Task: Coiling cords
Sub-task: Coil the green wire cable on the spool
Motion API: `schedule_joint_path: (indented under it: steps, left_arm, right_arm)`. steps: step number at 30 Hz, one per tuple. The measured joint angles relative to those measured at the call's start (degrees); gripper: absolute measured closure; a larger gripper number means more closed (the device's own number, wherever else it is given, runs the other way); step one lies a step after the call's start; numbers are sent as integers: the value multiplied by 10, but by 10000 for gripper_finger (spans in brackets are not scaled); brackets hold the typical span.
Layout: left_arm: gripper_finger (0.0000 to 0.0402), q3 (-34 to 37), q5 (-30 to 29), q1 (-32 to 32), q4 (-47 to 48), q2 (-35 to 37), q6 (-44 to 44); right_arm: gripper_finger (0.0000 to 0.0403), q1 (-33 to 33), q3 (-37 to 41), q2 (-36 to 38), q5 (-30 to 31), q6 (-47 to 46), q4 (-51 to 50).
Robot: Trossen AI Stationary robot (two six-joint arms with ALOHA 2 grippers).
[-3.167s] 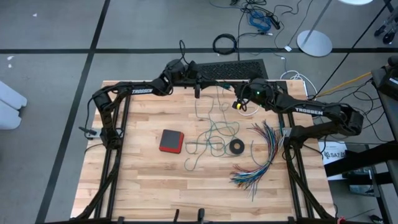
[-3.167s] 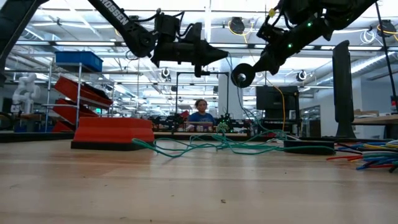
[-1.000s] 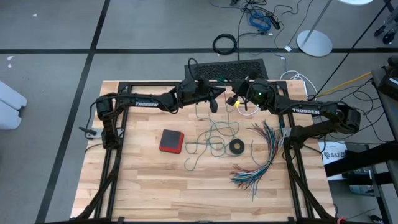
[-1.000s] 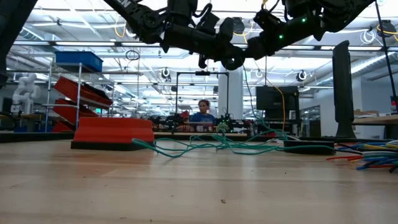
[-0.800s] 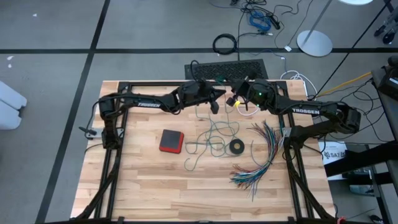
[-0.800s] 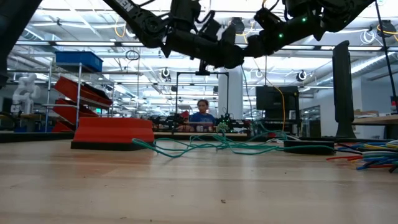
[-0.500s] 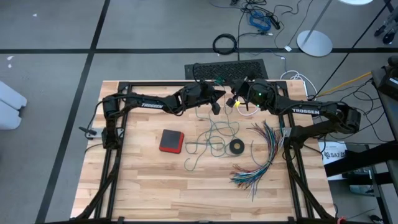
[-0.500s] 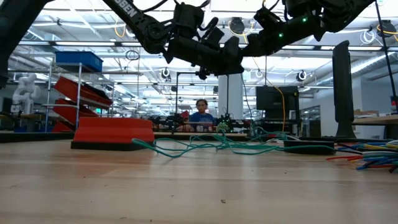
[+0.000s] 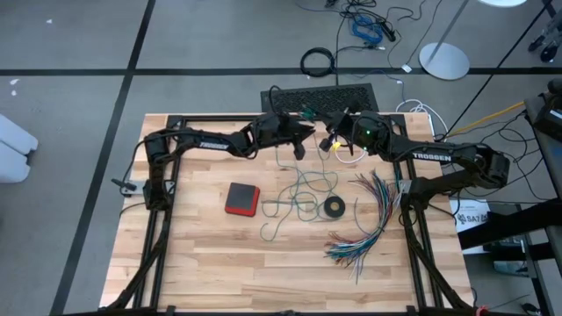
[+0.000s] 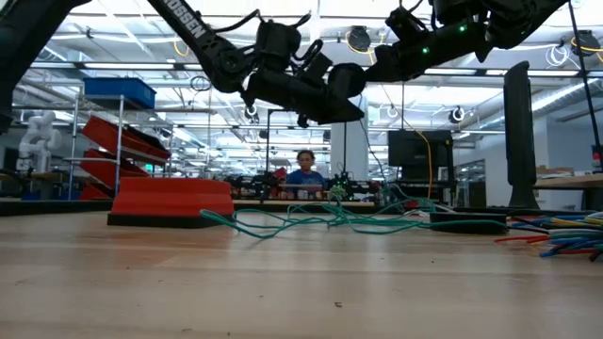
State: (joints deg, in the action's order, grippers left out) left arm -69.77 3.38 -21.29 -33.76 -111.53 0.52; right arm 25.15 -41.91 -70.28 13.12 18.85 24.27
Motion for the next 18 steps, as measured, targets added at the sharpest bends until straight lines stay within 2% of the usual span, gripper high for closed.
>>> schedule_joint_path:
  steps: [6, 10, 18]
  left_arm:
    - [332, 50, 26, -11, -102, 0, -1]
    - [332, 80, 27, -17, -150, 0, -2]
    - [332, 109, 47, -27, -199, 1, -2]
  right_arm:
    - [403, 0, 0, 1, -1, -2, 7]
    - [403, 0, 0, 1, -27, -16, 18]
    - [403, 0, 0, 1, -76, -39, 58]
